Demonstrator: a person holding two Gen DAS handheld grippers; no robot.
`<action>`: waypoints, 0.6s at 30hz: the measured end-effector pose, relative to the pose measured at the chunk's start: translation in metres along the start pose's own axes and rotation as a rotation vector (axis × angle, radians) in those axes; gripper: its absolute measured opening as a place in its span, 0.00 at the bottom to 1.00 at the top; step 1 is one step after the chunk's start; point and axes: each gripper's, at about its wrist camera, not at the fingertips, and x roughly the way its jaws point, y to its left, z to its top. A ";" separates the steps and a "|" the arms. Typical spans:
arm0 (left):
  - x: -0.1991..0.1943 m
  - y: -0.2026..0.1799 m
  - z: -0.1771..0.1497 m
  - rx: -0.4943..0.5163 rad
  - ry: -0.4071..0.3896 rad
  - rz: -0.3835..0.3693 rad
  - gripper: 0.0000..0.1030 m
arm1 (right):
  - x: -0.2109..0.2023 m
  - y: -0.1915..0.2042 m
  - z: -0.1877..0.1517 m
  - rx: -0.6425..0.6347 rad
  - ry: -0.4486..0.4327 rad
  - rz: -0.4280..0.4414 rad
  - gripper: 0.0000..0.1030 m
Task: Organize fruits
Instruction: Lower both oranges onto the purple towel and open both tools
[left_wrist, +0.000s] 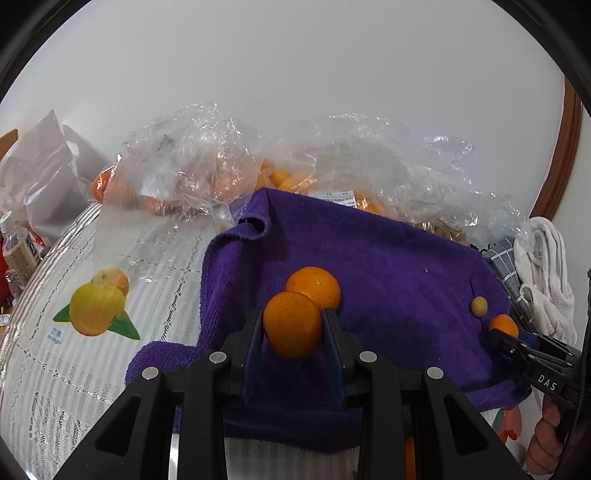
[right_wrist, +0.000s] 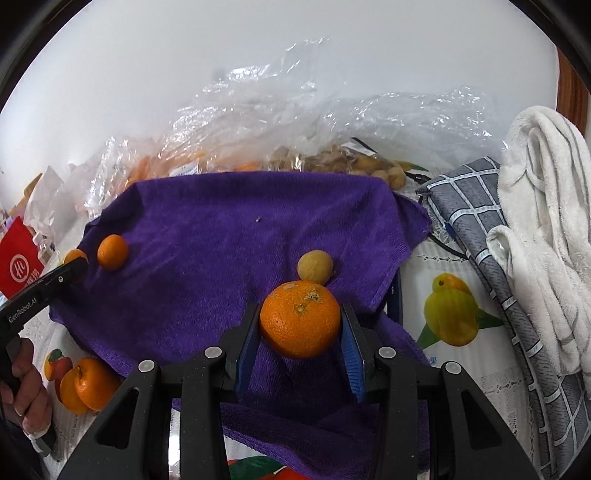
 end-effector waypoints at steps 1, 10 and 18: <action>0.000 0.000 0.000 0.003 0.003 0.002 0.29 | 0.001 0.001 0.000 -0.004 0.003 -0.002 0.40; 0.004 -0.001 -0.001 0.006 0.026 0.010 0.29 | 0.008 0.007 -0.004 -0.032 0.030 -0.018 0.40; 0.006 -0.002 -0.001 0.015 0.032 0.017 0.29 | 0.007 0.008 -0.005 -0.033 0.031 -0.014 0.46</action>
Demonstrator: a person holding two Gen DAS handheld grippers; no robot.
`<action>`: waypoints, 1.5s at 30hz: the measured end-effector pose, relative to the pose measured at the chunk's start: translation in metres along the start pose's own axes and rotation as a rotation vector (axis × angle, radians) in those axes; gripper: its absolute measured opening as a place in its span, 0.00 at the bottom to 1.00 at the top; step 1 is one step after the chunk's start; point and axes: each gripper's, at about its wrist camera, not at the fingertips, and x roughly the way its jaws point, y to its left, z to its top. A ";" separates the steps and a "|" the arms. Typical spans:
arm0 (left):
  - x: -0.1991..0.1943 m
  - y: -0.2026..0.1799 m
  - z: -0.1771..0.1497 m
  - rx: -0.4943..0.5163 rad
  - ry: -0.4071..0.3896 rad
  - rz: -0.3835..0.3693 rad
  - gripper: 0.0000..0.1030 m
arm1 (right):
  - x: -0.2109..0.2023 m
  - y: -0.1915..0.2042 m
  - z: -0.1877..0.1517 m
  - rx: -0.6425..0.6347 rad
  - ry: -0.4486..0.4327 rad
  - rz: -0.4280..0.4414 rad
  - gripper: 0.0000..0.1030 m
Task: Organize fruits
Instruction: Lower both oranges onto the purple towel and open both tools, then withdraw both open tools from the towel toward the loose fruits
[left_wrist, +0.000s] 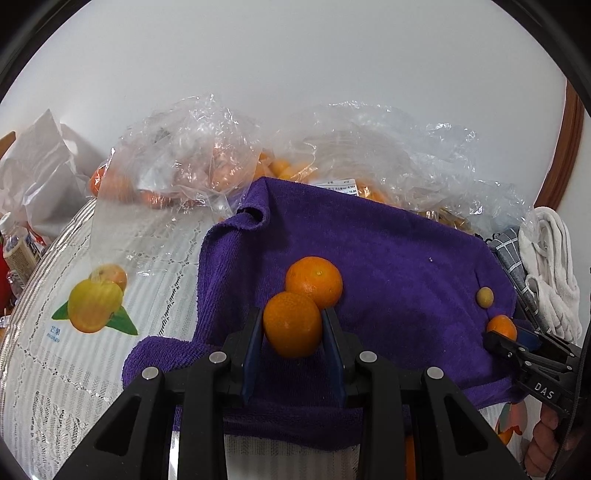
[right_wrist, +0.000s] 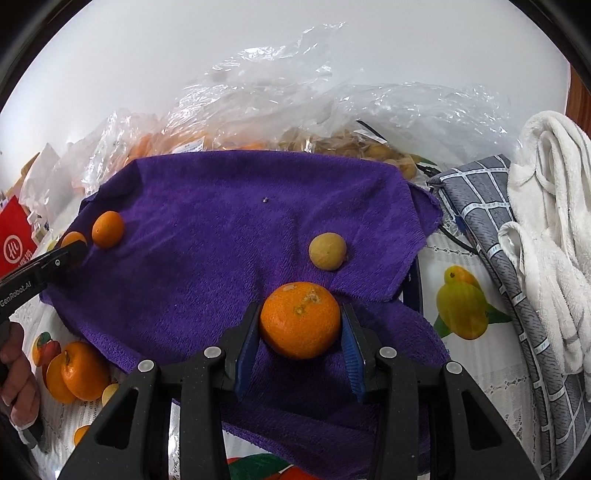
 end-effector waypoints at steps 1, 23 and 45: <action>0.000 0.000 0.000 0.002 0.000 0.001 0.29 | -0.001 0.000 0.000 0.006 -0.002 0.007 0.50; -0.001 -0.002 -0.001 0.012 -0.003 0.014 0.29 | -0.037 -0.001 -0.001 0.031 -0.143 -0.043 0.65; -0.088 0.007 -0.005 0.057 -0.182 0.060 0.58 | -0.115 0.015 -0.037 0.031 -0.114 -0.001 0.57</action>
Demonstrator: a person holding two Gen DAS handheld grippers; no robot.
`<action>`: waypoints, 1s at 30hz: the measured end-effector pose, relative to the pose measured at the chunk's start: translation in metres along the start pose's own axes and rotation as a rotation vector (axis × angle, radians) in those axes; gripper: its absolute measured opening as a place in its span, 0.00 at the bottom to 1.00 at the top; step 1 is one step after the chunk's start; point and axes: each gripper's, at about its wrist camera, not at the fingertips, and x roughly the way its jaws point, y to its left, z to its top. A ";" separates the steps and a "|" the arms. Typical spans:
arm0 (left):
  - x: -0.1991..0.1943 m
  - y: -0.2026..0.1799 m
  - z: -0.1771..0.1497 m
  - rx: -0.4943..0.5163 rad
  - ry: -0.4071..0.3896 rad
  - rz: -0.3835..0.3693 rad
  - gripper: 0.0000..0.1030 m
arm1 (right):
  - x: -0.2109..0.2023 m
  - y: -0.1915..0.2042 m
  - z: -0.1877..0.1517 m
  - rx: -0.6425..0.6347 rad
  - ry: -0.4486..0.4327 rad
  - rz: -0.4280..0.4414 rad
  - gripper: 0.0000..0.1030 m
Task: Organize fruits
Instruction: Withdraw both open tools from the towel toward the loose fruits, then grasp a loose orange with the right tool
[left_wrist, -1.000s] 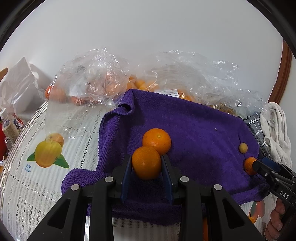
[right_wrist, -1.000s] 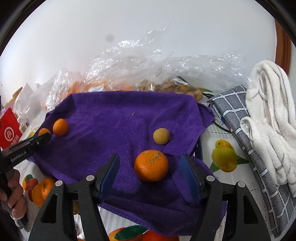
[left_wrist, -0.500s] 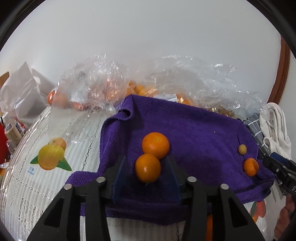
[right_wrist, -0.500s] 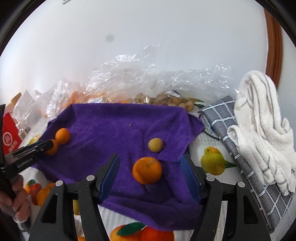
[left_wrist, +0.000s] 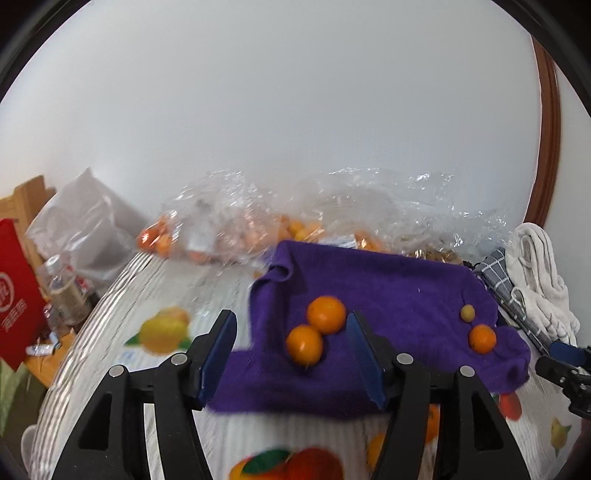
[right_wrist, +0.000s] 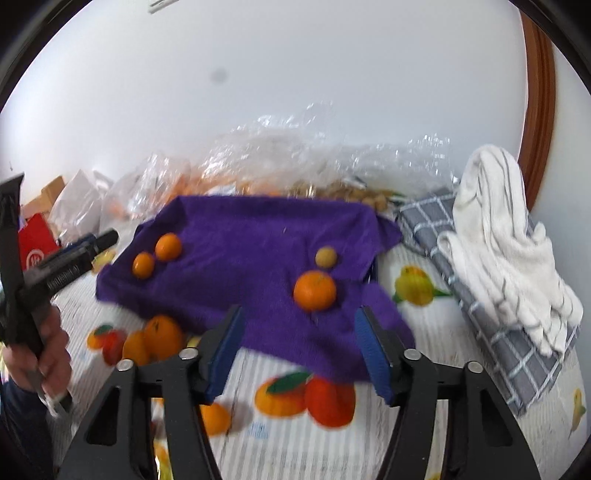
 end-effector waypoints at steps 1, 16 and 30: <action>-0.005 0.004 -0.006 0.000 0.030 0.014 0.58 | 0.000 0.001 -0.004 0.005 0.005 0.008 0.56; -0.039 0.027 -0.071 -0.020 0.132 -0.044 0.58 | 0.022 0.051 -0.068 -0.103 0.154 0.153 0.56; -0.020 0.027 -0.076 -0.024 0.247 -0.039 0.58 | 0.012 0.029 -0.066 -0.103 0.078 0.081 0.32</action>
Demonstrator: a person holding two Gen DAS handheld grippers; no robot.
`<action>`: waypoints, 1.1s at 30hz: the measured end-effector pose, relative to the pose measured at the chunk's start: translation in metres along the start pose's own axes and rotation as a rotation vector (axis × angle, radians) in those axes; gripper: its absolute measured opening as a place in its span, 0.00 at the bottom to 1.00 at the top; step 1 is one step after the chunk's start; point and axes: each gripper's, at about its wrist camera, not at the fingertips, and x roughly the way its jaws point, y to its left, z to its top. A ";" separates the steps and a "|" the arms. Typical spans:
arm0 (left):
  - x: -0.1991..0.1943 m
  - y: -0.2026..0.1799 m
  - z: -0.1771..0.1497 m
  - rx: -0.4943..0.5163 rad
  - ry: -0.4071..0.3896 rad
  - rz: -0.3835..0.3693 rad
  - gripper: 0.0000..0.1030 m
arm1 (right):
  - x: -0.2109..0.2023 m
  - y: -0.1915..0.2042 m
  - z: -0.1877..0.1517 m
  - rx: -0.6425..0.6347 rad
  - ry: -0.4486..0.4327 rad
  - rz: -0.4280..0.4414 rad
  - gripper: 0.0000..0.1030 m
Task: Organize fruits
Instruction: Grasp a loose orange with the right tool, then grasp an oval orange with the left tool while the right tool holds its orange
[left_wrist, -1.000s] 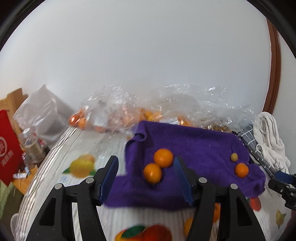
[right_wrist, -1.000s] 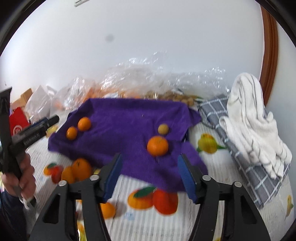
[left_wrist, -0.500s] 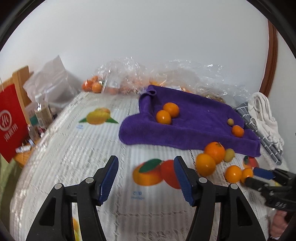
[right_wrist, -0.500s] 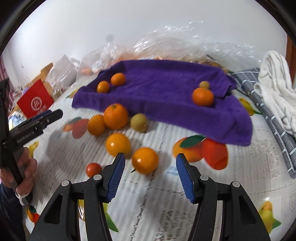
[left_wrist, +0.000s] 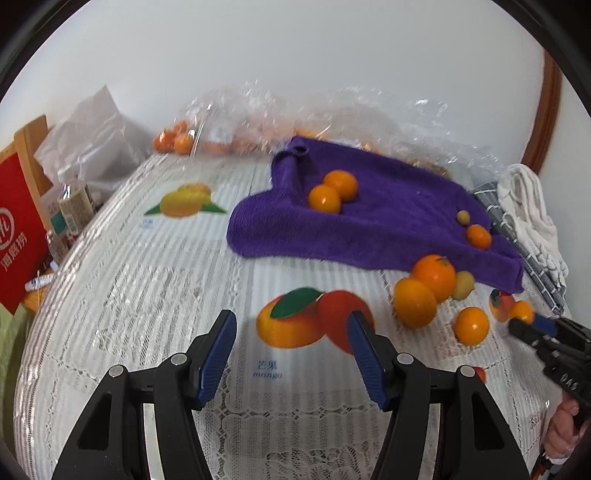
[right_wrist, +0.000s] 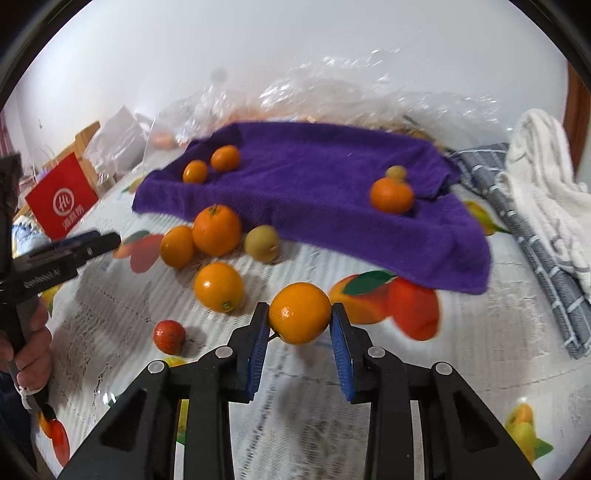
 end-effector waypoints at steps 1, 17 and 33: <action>0.001 0.001 0.000 -0.006 0.007 0.001 0.58 | -0.002 -0.004 0.000 0.003 -0.007 -0.010 0.32; -0.005 -0.026 0.003 -0.025 0.056 -0.149 0.58 | -0.009 -0.047 -0.009 0.079 -0.032 -0.009 0.32; 0.032 -0.079 0.006 0.074 0.102 -0.159 0.31 | 0.001 -0.044 -0.012 0.073 -0.001 -0.007 0.32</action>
